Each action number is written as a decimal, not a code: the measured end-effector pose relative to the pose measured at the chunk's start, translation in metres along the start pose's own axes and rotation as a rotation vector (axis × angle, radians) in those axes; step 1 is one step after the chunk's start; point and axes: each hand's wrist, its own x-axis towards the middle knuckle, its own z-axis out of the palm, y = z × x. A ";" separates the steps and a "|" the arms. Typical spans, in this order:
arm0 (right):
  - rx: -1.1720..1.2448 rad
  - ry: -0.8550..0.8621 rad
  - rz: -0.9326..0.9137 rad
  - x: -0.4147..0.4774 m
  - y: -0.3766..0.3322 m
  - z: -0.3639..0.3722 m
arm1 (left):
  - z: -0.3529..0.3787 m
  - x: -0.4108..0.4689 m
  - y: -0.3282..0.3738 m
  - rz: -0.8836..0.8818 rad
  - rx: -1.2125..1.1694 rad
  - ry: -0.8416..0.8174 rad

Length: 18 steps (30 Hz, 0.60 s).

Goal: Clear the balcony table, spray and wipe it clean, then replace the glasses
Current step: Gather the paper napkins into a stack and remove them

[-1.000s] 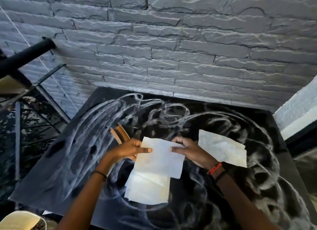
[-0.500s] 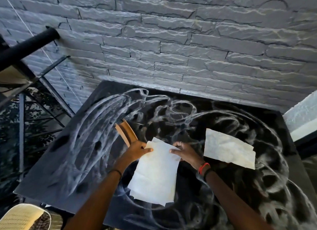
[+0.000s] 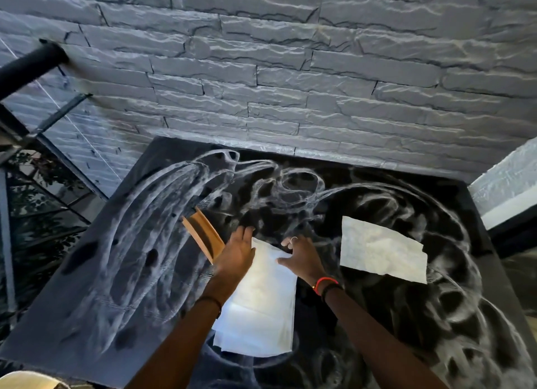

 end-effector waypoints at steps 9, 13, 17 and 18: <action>0.162 0.260 0.124 -0.017 0.065 -0.074 | 0.013 0.030 0.066 0.239 -0.159 0.037; 0.036 0.326 0.220 -0.039 0.127 -0.103 | 0.040 0.036 0.103 0.317 -0.187 0.004; -0.070 0.194 0.258 -0.065 0.175 -0.122 | 0.063 0.039 0.145 0.445 -0.155 -0.063; -0.107 0.161 0.248 -0.069 0.180 -0.122 | 0.065 0.038 0.152 0.451 -0.153 -0.087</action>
